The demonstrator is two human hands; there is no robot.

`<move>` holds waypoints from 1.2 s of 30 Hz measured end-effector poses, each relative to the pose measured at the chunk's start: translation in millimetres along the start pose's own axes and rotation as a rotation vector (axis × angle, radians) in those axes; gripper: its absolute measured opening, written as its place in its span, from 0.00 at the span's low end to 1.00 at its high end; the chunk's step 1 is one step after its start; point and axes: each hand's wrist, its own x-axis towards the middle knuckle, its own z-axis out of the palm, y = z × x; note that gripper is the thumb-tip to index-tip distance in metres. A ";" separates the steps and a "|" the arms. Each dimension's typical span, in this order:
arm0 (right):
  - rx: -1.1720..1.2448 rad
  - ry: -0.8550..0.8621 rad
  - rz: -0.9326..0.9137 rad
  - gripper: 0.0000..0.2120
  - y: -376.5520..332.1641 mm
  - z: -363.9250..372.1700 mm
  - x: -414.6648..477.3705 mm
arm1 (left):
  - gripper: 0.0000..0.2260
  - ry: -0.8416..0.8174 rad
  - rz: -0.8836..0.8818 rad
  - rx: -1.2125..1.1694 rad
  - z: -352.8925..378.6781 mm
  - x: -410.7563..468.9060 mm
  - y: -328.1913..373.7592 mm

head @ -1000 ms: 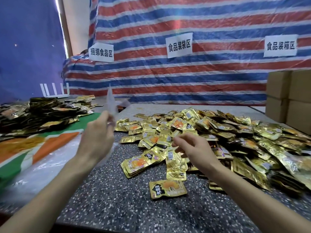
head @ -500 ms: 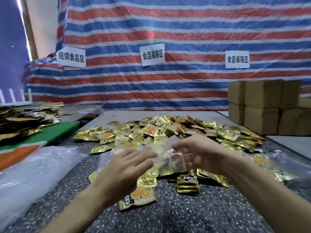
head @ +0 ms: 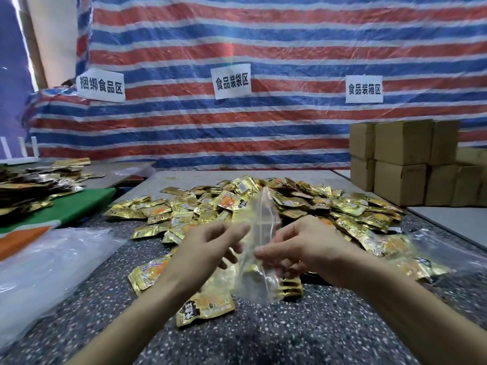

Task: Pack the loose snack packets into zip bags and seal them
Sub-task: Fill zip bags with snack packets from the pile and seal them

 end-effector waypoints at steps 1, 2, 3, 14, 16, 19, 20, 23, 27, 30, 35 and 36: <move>-0.025 0.022 -0.026 0.11 0.2 2.6 0.6 | 0.22 -0.050 -0.022 -0.021 3.3 1.6 4.4; -0.059 0.039 -0.051 0.13 -0.1 4.9 0.9 | 0.22 -0.097 -0.039 -0.030 7.2 2.4 7.6; -0.103 0.042 -0.071 0.14 -0.6 7.4 0.7 | 0.23 -0.127 -0.056 -0.033 10.9 2.2 9.9; 0.017 0.386 0.108 0.11 1.2 -16.6 1.7 | 0.05 -0.001 -0.371 -0.134 -28.7 21.4 0.5; 0.007 0.301 0.108 0.16 3.2 -20.3 2.0 | 0.08 -0.006 -0.374 -0.117 -33.9 21.9 -2.5; 0.036 0.023 0.025 0.31 10.3 -21.9 5.5 | 0.12 0.042 -0.382 -0.169 -32.7 22.6 -6.0; 0.025 0.023 -0.007 0.33 15.2 -22.7 8.0 | 0.10 0.062 -0.380 -0.193 -32.2 22.3 -5.8; -0.596 0.211 -0.163 0.20 43.5 -28.7 16.9 | 0.06 0.102 -0.366 -0.208 -33.7 21.7 -3.7; -1.155 -0.061 -0.005 0.30 89.1 -29.8 20.7 | 0.07 0.108 -0.376 -0.195 -32.6 21.5 -1.8; -1.285 0.022 -0.040 0.34 110.4 -27.8 27.3 | 0.07 0.118 -0.367 -0.184 -30.0 22.1 -3.7; -1.330 0.176 -0.224 0.25 128.6 -35.9 35.3 | 0.07 0.104 -0.357 -0.166 -27.3 24.0 -7.6; -1.315 0.223 -0.268 0.22 131.0 -36.5 36.5 | 0.07 0.104 -0.357 -0.160 -27.0 24.5 -8.4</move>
